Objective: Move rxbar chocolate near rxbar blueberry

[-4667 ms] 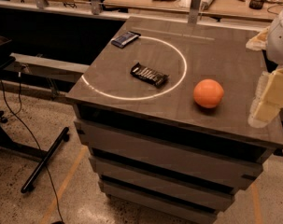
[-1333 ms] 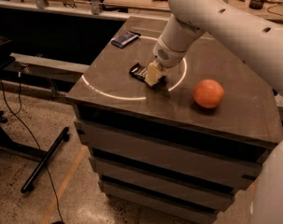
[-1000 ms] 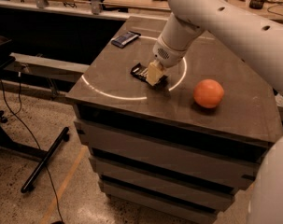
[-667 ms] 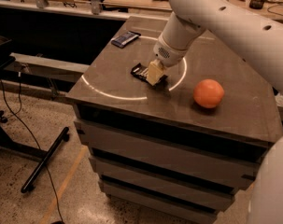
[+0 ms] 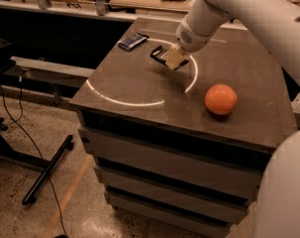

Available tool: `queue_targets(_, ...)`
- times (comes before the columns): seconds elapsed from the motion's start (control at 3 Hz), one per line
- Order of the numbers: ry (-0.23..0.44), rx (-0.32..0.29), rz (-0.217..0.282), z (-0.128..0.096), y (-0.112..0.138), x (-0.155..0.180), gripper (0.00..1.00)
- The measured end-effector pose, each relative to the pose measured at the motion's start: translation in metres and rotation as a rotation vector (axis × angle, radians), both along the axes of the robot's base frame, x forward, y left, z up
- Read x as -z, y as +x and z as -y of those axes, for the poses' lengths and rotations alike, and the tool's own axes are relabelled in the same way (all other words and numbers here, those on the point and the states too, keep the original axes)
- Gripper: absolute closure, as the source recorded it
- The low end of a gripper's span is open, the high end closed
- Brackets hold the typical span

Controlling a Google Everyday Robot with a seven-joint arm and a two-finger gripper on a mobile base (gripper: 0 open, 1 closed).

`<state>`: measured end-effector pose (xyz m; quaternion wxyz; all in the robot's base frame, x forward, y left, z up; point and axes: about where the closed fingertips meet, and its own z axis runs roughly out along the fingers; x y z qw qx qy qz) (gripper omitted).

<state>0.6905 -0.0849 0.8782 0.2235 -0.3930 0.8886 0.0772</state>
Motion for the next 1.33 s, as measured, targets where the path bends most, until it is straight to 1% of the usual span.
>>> queue_targets(0.33,0.003,0.033,0.053,0.01,0.024,-0.017,1.0)
queue_targets(0.67,0.036,0.067,0.095,0.003,0.056,-0.018,1.0)
queue_targets(1.0,0.14,0.134,0.184,-0.014,0.086,-0.014,1.0)
queue_targets(1.33,0.211,0.152,0.213,-0.025,0.103,-0.003,1.0)
